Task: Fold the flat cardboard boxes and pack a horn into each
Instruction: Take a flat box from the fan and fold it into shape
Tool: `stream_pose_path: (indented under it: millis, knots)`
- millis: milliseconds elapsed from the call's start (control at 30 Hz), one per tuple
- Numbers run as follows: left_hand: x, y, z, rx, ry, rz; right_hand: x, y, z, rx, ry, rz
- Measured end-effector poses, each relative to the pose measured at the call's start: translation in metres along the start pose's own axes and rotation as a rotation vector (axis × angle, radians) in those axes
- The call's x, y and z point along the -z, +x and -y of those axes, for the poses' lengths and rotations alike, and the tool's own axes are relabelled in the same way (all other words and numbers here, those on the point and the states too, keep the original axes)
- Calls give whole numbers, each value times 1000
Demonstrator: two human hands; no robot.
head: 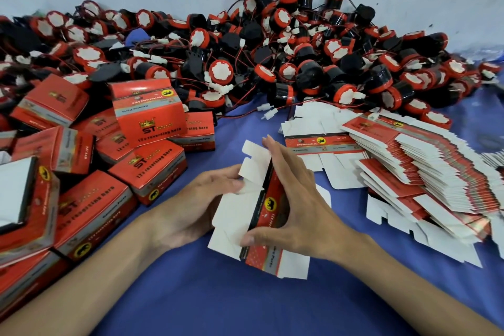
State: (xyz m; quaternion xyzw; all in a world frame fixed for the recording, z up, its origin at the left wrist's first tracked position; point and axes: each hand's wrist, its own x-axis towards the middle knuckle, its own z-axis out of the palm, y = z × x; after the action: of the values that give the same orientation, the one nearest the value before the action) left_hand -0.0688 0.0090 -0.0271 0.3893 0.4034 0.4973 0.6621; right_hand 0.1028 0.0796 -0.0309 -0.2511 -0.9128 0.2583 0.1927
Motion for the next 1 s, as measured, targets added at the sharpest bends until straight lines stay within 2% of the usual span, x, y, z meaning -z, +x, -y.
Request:
stream_pose_path:
  millis: [133,267,400,567,633,733,833,900,1000]
  knots:
    - [10,-1,2,35,24,108,0,-1,1,36,18,6]
    - [10,-2,1,32,-3,159,2,-3,1,111,98,-78]
    - [-2,1,7,-105,362,52,5,-3,-3,140,89,-137]
    - [-7,-1,-1,-321,527,-21,18,-2,2,273,29,-304]
    - [-5,-1,-3,-417,684,-108,25,-2,6,341,-4,-350]
    - [-4,0,-3,-558,827,-278,32,-2,11,390,-112,-324]
    - [-4,2,-1,-629,786,-478,36,-1,13,376,-246,-332]
    - [-1,6,-1,-607,686,-584,38,0,12,368,-251,-343]
    - [1,9,1,-548,484,-600,36,0,6,417,-235,-415]
